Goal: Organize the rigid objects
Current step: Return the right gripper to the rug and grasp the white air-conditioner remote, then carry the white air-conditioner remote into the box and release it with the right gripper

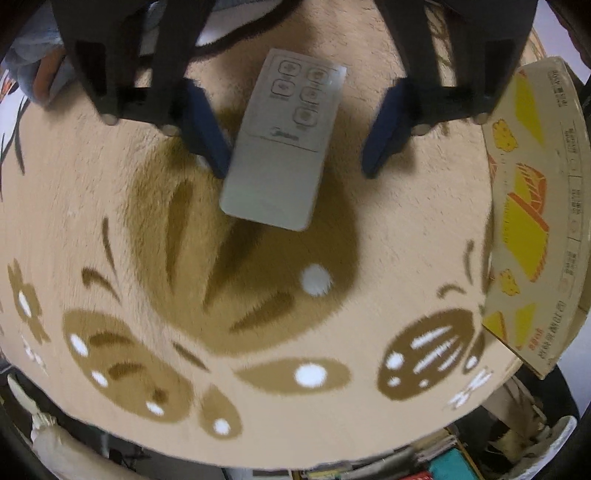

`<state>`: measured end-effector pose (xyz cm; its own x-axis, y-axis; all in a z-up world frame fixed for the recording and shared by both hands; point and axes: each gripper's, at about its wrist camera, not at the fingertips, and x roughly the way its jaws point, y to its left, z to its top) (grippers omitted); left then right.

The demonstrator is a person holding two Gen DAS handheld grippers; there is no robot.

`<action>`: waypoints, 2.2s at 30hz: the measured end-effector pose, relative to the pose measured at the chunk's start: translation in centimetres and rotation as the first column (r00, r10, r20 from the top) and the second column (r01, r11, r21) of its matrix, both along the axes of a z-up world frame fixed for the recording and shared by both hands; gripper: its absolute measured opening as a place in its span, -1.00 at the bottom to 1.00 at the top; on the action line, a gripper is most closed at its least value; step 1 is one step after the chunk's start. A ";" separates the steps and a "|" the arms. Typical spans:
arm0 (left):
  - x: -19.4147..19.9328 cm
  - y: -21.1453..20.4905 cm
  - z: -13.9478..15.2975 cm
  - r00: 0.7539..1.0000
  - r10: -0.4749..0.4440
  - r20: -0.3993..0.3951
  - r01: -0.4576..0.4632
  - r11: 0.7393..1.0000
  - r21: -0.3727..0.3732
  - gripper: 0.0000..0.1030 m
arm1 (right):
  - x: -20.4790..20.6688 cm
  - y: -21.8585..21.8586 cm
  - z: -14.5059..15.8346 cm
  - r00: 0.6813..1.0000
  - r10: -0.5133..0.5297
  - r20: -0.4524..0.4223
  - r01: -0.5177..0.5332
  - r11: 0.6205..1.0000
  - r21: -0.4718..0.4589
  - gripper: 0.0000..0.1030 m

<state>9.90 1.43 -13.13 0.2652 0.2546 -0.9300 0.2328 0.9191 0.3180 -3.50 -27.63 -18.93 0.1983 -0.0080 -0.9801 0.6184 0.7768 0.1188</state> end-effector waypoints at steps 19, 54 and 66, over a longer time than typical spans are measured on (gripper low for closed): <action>0.0 -0.1 -0.3 1.000 -0.001 -0.004 0.001 1.000 0.001 -0.52 | 2.0 4.7 3.5 0.965 0.177 0.192 -0.163 0.983 -0.088 -0.01; 0.1 0.1 -0.3 1.000 0.003 -0.008 -0.003 1.000 -0.005 -0.52 | 4.9 10.1 18.8 0.737 0.380 0.559 -0.288 0.925 -0.249 -0.02; 0.0 0.1 -0.3 1.000 0.004 -0.009 -0.004 1.000 -0.007 -0.52 | 6.8 12.8 17.1 0.723 0.401 0.562 -0.359 0.914 -0.191 -0.02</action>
